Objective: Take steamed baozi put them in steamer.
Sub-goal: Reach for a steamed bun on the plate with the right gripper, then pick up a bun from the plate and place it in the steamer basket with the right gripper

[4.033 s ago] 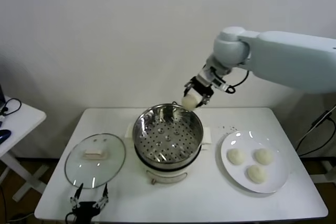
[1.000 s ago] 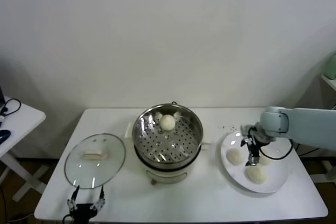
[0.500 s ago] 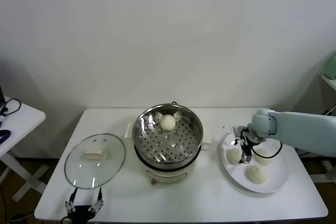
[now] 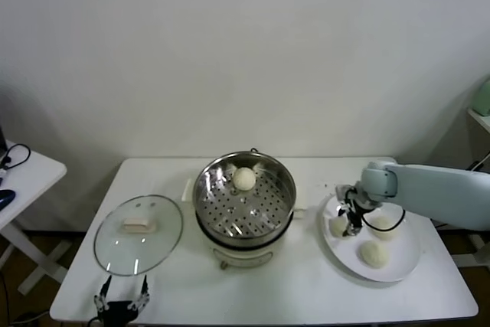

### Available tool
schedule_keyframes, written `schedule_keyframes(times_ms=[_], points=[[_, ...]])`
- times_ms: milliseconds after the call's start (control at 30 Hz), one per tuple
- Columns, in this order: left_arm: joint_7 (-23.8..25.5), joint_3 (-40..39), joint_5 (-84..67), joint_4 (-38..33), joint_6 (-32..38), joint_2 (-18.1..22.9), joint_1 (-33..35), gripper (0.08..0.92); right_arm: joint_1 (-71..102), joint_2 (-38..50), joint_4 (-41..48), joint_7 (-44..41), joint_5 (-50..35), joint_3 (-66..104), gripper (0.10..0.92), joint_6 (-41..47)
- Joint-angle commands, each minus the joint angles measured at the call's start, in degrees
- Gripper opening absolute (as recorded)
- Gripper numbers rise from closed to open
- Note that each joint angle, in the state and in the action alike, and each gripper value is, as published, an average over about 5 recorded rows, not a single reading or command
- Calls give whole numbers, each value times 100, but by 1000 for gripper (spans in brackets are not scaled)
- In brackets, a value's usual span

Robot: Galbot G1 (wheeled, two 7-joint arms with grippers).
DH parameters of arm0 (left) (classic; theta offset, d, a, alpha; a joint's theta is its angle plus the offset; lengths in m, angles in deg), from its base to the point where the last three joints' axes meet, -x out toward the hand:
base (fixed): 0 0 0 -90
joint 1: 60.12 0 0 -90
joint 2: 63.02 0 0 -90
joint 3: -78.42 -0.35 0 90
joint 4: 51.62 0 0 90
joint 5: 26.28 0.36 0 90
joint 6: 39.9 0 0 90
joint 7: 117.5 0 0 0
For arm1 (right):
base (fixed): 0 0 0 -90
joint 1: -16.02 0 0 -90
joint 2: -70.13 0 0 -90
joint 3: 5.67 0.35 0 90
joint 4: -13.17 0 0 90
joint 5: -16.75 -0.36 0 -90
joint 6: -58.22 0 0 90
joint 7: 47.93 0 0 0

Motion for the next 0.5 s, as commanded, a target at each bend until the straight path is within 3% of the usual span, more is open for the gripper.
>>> schedule_keyframes(times_ms=[33,267,500], points=[[-1,8,5,-31,-5,7,5,823,-147,-26,-13,-151,19,19,599,-14],[-2,3,6,-33,-3,14,5,823,-1560,-97,-446,-691,-278,-766,594,-232],[4,-9,6,-52,-8,-12,15,823,-4078,-492,-1091,-1581,-1176,-1906,591,-645]])
